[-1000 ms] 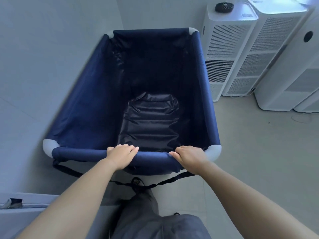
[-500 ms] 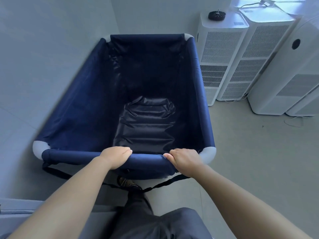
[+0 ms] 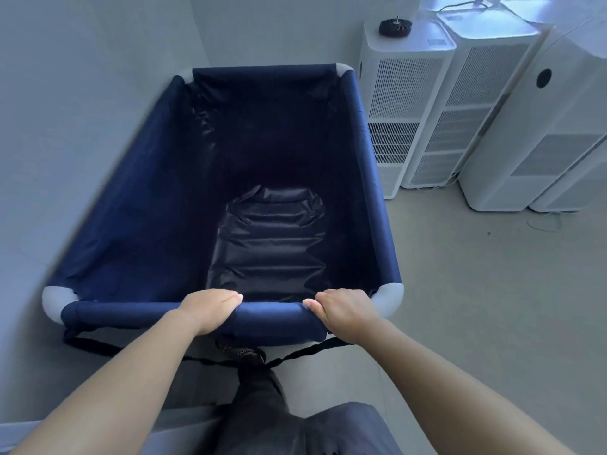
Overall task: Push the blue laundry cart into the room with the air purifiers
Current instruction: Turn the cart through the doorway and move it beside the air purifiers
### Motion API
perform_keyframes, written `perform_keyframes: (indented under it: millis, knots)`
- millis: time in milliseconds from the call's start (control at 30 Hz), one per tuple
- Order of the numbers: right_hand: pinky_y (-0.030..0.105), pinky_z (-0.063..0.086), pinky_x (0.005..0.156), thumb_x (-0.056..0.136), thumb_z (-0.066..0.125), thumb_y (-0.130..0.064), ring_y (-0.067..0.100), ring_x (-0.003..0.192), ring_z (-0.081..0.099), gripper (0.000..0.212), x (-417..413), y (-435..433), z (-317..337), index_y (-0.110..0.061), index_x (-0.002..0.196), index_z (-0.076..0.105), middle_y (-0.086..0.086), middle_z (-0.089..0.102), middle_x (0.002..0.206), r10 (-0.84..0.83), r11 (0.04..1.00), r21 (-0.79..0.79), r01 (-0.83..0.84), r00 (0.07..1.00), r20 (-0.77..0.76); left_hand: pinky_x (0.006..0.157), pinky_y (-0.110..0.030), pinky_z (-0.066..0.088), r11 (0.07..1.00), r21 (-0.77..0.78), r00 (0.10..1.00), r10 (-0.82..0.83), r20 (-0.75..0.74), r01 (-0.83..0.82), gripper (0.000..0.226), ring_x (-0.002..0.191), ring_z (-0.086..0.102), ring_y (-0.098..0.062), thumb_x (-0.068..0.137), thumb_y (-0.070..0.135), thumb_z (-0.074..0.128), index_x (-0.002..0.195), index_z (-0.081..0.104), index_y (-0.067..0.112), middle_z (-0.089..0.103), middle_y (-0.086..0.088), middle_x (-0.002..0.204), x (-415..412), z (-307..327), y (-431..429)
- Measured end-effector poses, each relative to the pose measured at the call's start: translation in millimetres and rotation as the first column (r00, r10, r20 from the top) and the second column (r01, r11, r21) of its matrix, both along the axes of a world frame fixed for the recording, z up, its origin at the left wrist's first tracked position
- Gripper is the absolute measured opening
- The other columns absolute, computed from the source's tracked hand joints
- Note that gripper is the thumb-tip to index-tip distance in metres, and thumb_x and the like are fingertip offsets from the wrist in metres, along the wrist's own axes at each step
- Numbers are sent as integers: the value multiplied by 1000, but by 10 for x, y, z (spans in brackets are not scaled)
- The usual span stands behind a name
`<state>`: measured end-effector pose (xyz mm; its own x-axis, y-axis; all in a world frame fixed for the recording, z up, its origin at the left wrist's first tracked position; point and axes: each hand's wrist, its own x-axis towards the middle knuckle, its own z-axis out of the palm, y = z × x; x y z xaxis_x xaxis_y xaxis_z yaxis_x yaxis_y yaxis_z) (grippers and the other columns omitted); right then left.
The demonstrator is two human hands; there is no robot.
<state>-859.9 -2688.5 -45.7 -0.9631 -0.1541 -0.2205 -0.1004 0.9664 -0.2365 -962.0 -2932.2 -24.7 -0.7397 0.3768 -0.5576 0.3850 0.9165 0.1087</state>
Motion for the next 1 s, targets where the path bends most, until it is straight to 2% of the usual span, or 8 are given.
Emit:
perform_keyframes:
  millis: [100,267,467,533,600,633,867,1000]
  knots:
    - [35,36,54,101,24,-36,25,74,54,29,23,-6,25,-23,95,50,4,61,88,41,999,22,-41,999,-10,67,-31,30,1000,18,1000,25,1,-25,35,76,44,-16,98,23,26,64,32,23,46,7,71,22,9,-8]
    - [31,24,55,99,15,-43,22,80,54,48,38,-40,16,-18,104,56,1,61,94,24,998,50,-24,1000,-3,67,-31,31,1000,20,999,8,-50,-7,35,75,41,-15,99,21,26,64,31,23,42,7,68,50,6,-18]
    - [32,27,57,99,18,-39,24,86,56,43,50,-42,73,-20,111,54,1,60,96,57,996,69,-58,998,15,68,-29,30,1000,5,999,-18,-29,19,35,85,48,-17,100,24,24,70,42,22,51,3,81,48,-5,-19]
    - [33,29,59,99,17,-40,24,86,57,45,58,-42,73,-20,109,56,2,61,97,41,997,63,-42,999,18,78,-28,38,999,-13,998,-43,-45,43,34,99,53,-17,102,27,23,92,56,25,61,3,104,55,-44,-39]
    - [33,30,59,99,15,-41,24,86,57,47,60,-42,76,-20,108,57,2,62,96,26,998,62,-27,999,22,93,-35,43,997,-43,994,-62,-92,58,35,115,52,-17,103,27,24,122,53,25,58,6,125,81,-80,-59]
    - [33,30,59,99,15,-41,24,86,57,47,63,-39,71,-20,108,57,2,62,96,27,997,66,-28,999,22,94,-36,44,997,-45,991,-65,-113,60,35,115,52,-16,103,26,25,125,52,26,58,8,126,95,-104,-70]
    - [34,29,59,100,15,-41,25,90,58,47,104,-41,47,-20,107,56,1,62,98,26,997,79,-27,1000,7,87,-32,44,999,8,990,-51,-132,52,36,111,54,-15,103,28,22,116,55,21,61,7,119,150,-144,-79]
    - [33,26,57,99,17,-39,25,87,56,44,131,-47,60,-19,106,55,2,62,96,37,997,74,-37,999,5,82,-32,41,994,100,992,65,-112,-54,41,103,58,-19,101,35,23,91,59,19,66,6,103,196,-121,-86]
